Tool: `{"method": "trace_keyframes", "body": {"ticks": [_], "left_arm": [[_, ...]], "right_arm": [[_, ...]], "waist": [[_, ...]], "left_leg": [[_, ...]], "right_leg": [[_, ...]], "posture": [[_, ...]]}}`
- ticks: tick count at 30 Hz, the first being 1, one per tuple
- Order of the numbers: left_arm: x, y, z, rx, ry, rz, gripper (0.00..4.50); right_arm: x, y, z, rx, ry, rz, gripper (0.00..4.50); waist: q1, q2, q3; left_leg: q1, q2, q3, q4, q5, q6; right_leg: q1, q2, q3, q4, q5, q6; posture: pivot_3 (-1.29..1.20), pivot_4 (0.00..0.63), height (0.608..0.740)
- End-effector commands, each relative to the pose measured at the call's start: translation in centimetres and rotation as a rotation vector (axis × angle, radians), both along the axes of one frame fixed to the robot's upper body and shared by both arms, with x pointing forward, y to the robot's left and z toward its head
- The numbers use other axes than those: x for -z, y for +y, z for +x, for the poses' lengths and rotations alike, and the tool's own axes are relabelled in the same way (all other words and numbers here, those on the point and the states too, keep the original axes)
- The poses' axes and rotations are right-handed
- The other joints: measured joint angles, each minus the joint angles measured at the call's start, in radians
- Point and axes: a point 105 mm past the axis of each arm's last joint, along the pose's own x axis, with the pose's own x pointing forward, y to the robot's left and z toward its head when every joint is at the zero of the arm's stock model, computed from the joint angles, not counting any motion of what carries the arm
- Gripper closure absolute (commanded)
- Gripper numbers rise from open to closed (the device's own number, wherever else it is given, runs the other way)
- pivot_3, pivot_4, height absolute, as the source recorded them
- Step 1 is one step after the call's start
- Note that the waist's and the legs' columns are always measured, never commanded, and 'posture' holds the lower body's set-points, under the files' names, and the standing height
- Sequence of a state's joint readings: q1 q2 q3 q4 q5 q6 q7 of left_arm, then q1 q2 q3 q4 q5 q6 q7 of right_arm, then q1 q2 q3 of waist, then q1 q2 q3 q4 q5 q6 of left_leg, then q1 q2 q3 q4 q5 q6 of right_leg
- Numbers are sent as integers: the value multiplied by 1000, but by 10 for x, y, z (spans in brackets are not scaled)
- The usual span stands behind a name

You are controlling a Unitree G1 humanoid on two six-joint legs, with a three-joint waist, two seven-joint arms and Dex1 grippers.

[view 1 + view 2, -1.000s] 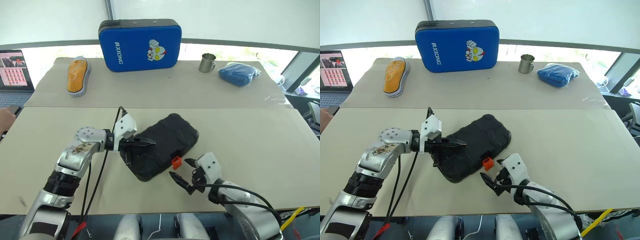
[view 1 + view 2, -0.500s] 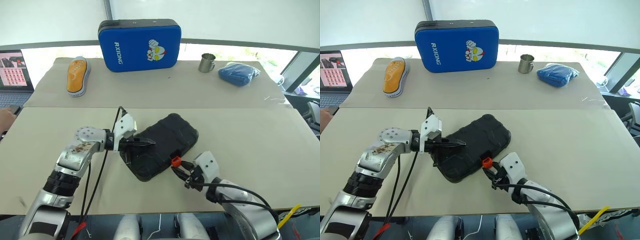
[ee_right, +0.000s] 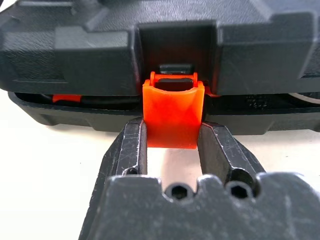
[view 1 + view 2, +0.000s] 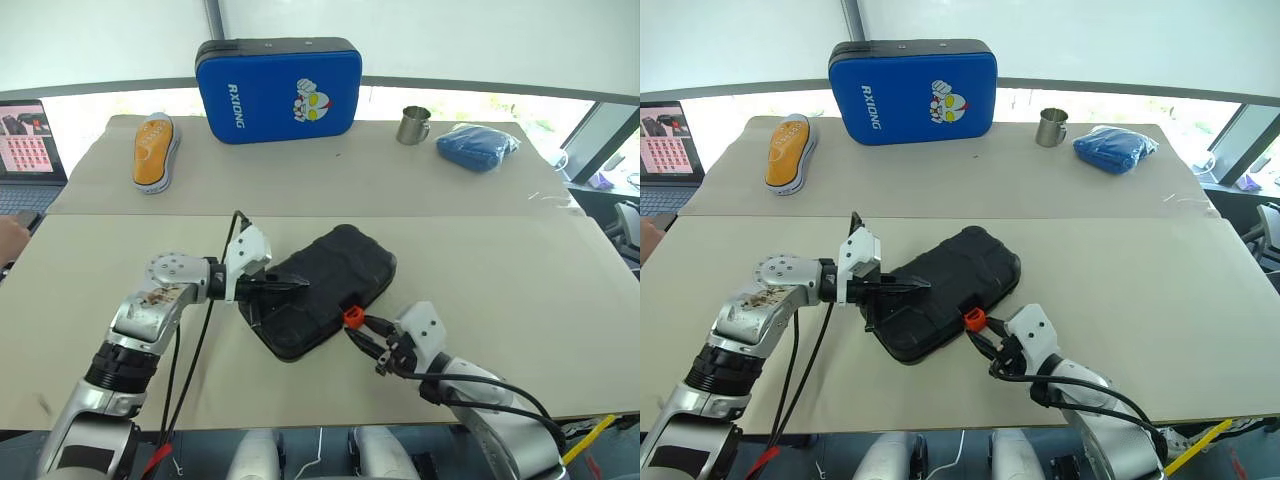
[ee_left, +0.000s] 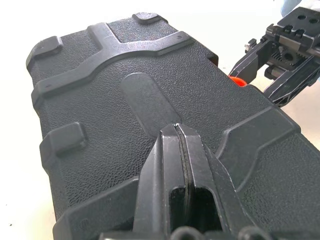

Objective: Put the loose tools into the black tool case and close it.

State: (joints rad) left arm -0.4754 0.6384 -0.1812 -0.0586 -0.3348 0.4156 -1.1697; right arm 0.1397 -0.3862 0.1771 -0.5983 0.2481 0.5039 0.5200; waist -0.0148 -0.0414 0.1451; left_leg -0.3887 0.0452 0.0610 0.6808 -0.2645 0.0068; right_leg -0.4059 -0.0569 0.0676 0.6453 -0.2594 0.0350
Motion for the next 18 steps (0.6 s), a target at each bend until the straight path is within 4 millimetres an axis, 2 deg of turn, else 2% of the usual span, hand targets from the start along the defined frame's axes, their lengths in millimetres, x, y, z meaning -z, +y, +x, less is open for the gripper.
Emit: {"method": "trace_keyframes", "body": {"ticks": [1,6,10,13,15,16,18], "left_arm": [[32,4,-10,20,77,111,4500],[47,-1,-17,30,108,139,4500],[48,-5,-21,35,121,122,4500],[49,-4,-21,28,129,120,4500],[49,-3,-21,25,130,119,4500],[49,-2,-20,23,130,119,4500],[49,-1,-20,16,129,119,4500]], "right_arm": [[-24,4,-7,-54,-105,40,3306],[-22,6,-8,-60,-99,45,3306],[-22,11,-6,-59,-92,54,3306],[-14,14,0,-33,-57,42,3306],[-13,12,5,-4,-58,52,2284],[-13,10,7,18,-55,56,2109],[-11,8,6,7,-51,40,1294]], "waist": [[0,0,0],[2,0,0],[2,2,-1],[0,3,-2],[0,3,-3],[-1,4,-3],[-2,4,-3]], "left_leg": [[0,0,0,0,0,0],[0,0,0,0,0,0],[0,0,0,0,0,0],[1,0,0,0,0,0],[2,0,0,0,0,0],[2,0,0,-1,0,0],[3,0,0,-1,0,0]], "right_leg": [[0,0,0,0,0,0],[0,0,0,-1,0,0],[1,0,0,-1,0,0],[1,0,0,-1,0,0],[2,0,0,-1,0,0],[2,0,0,-1,0,0],[2,0,0,0,-1,0]], "posture": [[0,150,740],[0,150,740],[0,150,740],[0,150,740],[0,150,740],[0,150,740],[0,150,740]]}}
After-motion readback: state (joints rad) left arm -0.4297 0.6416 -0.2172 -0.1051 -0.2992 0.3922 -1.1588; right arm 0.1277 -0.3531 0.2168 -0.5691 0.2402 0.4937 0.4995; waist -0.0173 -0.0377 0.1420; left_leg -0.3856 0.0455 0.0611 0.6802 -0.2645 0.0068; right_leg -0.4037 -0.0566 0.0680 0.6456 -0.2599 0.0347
